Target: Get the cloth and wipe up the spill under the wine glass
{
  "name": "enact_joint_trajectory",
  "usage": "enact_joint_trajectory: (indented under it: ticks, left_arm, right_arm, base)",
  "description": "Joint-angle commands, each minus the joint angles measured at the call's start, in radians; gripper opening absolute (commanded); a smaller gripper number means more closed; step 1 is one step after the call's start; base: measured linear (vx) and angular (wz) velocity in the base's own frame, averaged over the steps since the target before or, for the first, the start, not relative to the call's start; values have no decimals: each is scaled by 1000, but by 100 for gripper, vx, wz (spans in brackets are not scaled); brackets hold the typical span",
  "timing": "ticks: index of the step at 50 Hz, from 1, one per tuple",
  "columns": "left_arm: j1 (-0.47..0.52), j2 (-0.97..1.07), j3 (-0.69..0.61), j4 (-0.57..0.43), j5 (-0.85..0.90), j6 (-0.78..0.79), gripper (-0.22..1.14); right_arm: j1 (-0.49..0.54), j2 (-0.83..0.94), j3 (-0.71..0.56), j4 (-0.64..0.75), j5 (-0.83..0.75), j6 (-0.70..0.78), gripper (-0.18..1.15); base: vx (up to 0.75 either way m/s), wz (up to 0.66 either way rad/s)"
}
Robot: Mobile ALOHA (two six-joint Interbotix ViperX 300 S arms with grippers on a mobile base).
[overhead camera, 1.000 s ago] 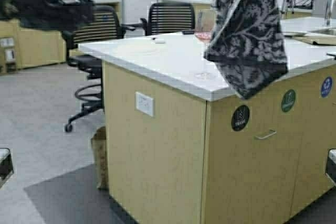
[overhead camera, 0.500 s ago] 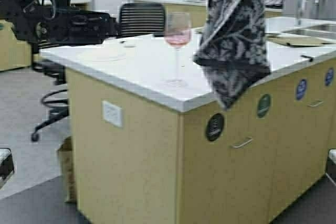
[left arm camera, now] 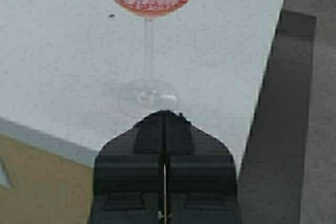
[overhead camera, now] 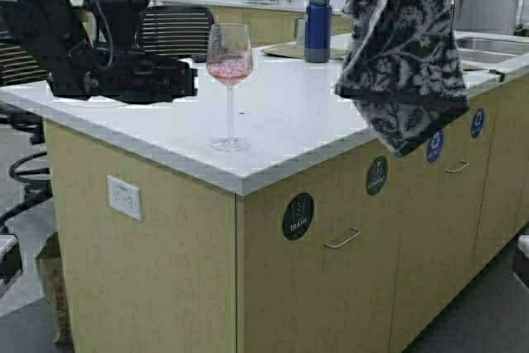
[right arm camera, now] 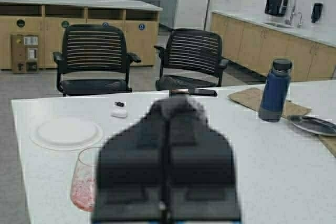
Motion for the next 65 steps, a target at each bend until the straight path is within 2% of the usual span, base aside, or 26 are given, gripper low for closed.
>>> enact_joint_trajectory:
  ticks: [1,5,13,24,31,35,65]
  left_arm:
    - [0,55,-52,3,-69,5,6]
    - [0,109,-75,14,-127,3,11]
    - [0,190,-91,48,-255,-5,33]
    - [0,275,-121,58,-310,6,68]
    - [0,334,-167,115,-339,12,89]
    - [0,357,-189,137,-341,18,97]
    - [-26,472,-394,199,-316,-12,97]
  right_arm:
    - [2,-5,-23,3,-15,0,6]
    - [2,-3,-20,2,-15,-2,6]
    - [2,9,-17,2,-17,-6,6]
    - [2,12,-12,3,-15,-6,6]
    - [2,12,-8,3,-17,-6,6]
    - [2,12,-5,3,-15,-5,6]
    - [2,28,-5,3,-17,-8,6]
  base:
    - [11,-3]
    - [11,-3]
    - [10,-3]
    - [11,0]
    - [11,4]
    - [11,5]
    - [9,2]
